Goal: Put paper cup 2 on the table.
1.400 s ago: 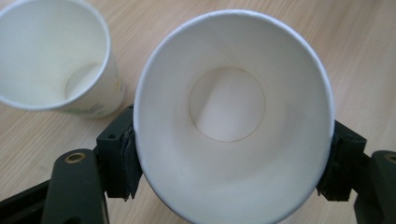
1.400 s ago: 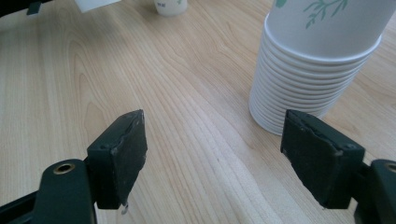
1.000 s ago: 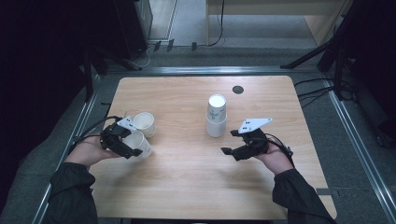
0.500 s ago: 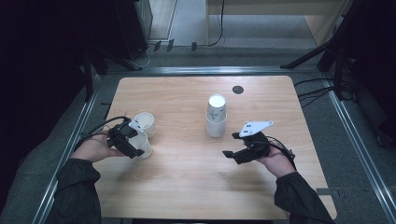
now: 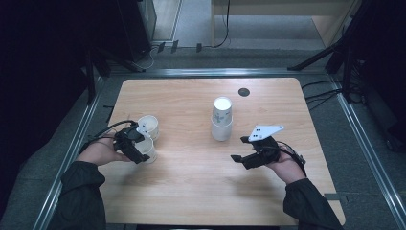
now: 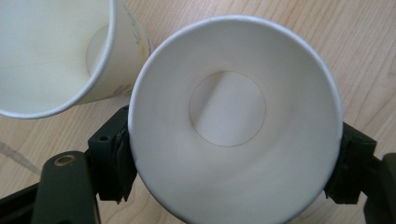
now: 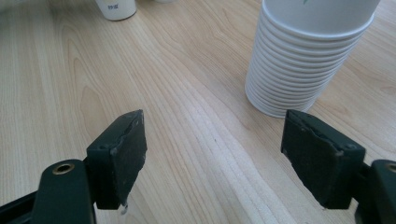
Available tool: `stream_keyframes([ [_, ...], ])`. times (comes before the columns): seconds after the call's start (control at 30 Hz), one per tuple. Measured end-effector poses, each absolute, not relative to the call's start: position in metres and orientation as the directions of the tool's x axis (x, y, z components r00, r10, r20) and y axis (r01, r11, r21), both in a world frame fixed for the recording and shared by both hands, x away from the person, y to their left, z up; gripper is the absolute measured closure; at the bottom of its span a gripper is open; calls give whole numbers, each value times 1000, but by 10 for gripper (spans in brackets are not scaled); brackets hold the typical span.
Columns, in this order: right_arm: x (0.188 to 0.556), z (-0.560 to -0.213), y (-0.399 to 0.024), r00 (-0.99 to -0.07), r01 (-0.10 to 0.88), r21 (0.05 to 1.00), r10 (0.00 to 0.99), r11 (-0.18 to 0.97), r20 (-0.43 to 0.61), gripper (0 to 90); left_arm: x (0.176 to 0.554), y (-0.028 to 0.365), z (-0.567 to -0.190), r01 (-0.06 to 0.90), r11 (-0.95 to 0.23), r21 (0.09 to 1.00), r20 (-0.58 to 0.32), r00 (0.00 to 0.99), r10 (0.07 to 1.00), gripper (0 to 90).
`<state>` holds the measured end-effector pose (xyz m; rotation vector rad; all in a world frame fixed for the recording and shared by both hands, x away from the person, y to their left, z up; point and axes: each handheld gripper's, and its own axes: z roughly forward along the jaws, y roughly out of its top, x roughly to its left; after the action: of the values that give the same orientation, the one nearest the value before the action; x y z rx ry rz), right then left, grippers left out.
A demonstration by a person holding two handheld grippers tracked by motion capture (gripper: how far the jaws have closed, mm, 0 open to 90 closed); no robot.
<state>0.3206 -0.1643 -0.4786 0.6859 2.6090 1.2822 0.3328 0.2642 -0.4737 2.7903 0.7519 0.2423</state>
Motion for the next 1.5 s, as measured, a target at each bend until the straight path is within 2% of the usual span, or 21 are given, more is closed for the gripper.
stream_keyframes([
  [0.13,320,-478,-165,-885,329,783,461,527,62,229,333,263,-474,504,-817,280,16,848,529,156],
  [0.3,320,-478,-164,-887,322,781,458,535,52,229,331,264,-469,485,-819,305,31,855,518,133],
  [0.57,320,-478,-165,-890,321,782,453,534,56,227,328,273,-453,509,-774,378,36,827,561,104],
  [0.87,319,-478,-164,-892,320,779,449,539,55,223,318,278,-415,478,-683,552,-39,833,552,129],
  [1.13,319,-477,-166,-890,318,783,453,534,53,223,317,262,-398,457,-623,634,-68,836,545,135],
  [1.5,316,-475,-167,-890,314,788,454,529,50,223,320,236,-403,467,-604,646,-96,834,543,142],
])
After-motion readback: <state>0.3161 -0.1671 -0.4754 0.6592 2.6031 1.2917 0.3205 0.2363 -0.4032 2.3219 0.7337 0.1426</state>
